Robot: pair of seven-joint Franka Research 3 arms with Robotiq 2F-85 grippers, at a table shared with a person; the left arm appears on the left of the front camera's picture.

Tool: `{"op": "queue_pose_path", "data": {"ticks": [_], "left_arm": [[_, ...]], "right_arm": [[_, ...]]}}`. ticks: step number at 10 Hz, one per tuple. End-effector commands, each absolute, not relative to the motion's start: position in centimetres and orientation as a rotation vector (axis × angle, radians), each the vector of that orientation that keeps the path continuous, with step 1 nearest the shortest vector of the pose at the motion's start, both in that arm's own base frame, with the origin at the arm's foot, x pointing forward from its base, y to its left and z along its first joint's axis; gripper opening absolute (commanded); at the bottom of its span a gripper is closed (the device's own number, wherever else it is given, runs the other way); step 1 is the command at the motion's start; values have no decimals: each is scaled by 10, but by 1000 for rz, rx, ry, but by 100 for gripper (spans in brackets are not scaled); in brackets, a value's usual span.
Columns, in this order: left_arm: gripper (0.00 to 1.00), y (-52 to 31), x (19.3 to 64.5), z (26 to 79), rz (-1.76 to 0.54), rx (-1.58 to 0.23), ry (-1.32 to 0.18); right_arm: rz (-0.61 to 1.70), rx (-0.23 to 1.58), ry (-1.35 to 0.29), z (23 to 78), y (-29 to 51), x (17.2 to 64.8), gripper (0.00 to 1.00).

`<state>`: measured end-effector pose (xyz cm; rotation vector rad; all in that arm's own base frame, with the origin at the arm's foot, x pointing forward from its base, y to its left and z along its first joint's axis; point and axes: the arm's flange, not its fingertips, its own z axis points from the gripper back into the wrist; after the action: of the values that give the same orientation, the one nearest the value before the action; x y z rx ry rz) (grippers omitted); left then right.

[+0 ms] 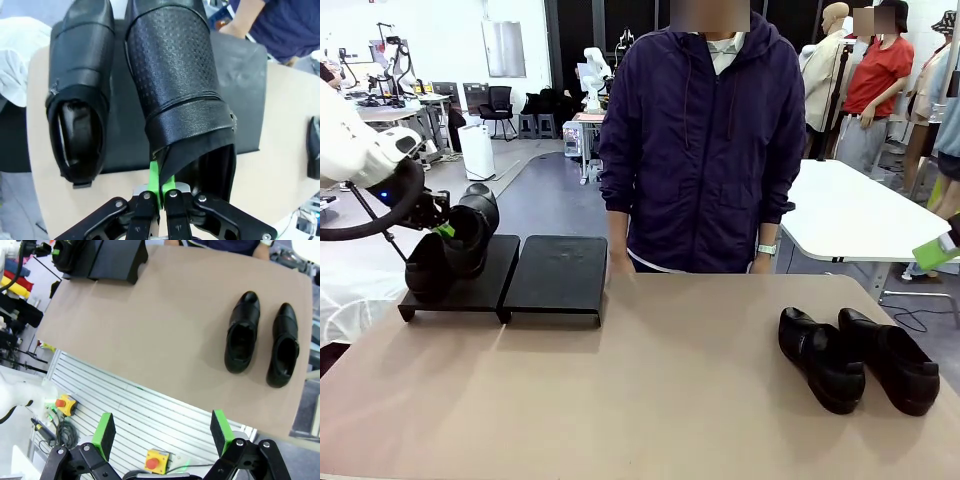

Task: Organize the shoes by placing them on the stand.
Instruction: Place the Shoe from the middle of the table onto the Shoes Stand.

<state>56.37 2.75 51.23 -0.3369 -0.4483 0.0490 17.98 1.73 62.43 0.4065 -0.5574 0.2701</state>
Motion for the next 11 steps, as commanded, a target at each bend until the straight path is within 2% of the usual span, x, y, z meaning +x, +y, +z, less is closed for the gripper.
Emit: {"op": "queue_pose_path", "data": {"ticks": [1, 4, 8, 11], "left_arm": [[0, 24, 557, 509, 43, -344, -433], [0, 24, 557, 509, 43, -344, -433], [0, 24, 591, 484, 11, -314, -459], [0, 22, 600, 470, -28, -291, -433]], "right_arm": [[285, 437, -565, 624, 17, 180, 100], [285, 437, -565, 624, 17, 180, 100], [285, 437, -565, 624, 17, 180, 100], [285, 437, -565, 624, 17, 180, 100]]}}
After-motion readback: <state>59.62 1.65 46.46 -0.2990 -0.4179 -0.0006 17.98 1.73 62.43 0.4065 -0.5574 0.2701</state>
